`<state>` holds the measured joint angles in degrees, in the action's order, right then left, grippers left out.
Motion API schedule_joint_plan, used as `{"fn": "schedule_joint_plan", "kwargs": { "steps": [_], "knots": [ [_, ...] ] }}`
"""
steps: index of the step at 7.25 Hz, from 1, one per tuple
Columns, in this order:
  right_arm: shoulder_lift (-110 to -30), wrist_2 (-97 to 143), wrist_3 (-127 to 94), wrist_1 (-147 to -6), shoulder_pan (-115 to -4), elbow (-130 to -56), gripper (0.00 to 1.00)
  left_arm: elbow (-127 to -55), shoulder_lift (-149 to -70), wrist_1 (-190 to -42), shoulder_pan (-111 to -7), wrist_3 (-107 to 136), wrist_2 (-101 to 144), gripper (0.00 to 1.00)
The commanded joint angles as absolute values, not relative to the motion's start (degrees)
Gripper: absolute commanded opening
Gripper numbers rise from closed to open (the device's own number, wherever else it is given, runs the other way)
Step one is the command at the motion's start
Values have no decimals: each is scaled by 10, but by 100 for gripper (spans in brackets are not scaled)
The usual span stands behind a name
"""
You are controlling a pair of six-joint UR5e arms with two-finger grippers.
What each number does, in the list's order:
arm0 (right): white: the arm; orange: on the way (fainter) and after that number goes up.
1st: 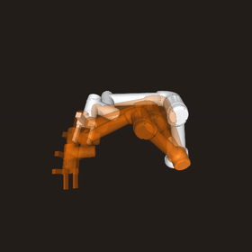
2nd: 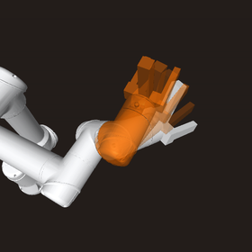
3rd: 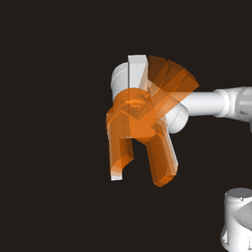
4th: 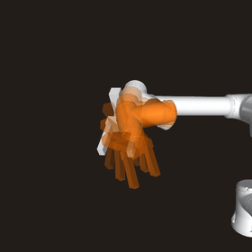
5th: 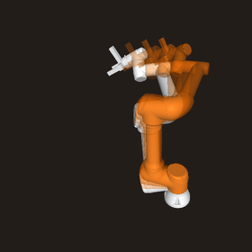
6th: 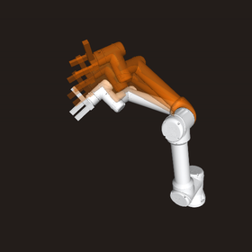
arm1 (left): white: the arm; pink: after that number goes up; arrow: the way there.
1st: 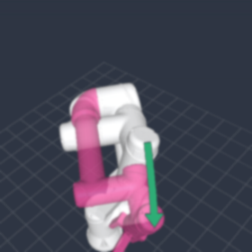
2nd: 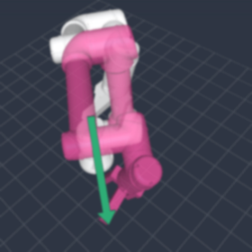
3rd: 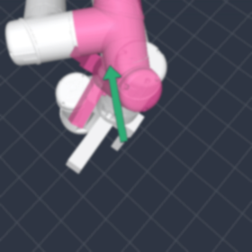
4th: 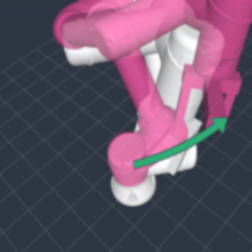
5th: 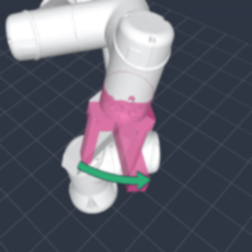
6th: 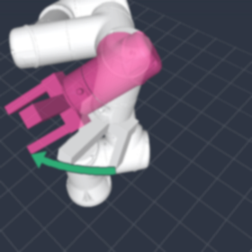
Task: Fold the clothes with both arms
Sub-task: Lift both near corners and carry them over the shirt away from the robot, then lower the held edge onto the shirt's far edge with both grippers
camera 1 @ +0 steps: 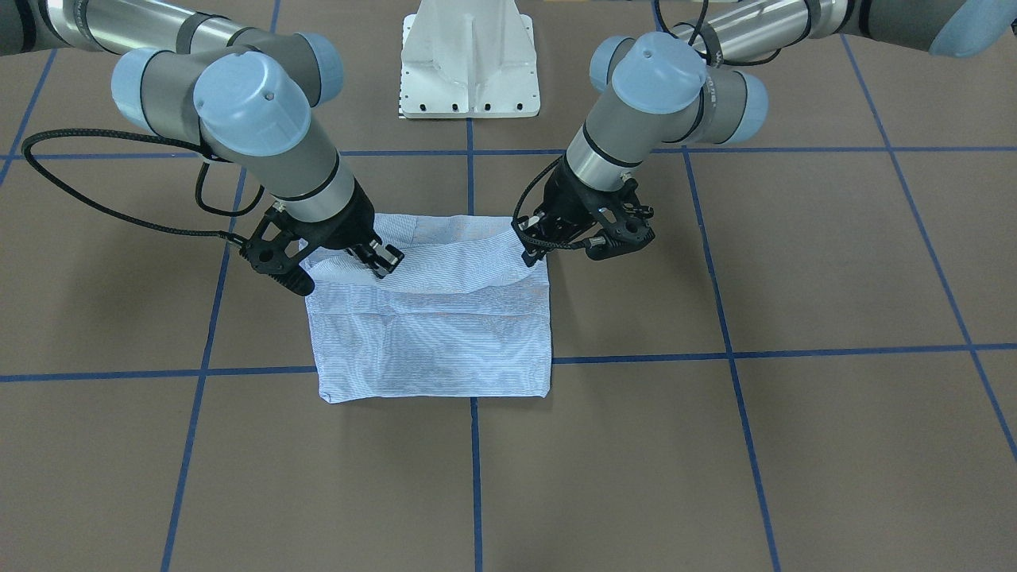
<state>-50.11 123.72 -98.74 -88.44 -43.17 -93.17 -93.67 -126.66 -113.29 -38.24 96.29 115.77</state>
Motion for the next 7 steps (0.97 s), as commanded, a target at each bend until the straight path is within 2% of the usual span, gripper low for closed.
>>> {"fn": "schedule_joint_plan", "kwargs": {
  "steps": [1, 3, 7],
  "knots": [
    [-491, 1237, -984, -837, -432, -878, 0, -911, -1275, -1141, -384, 962, 1155, 0],
    [-483, 1236, -982, -819, -432, -846, 0, -842, -1286, -1217, -385, 967, 1154, 0],
    [-469, 1233, -978, -780, -432, -797, 0, -820, -1288, -1240, -399, 967, 1142, 0]
  ]
}}
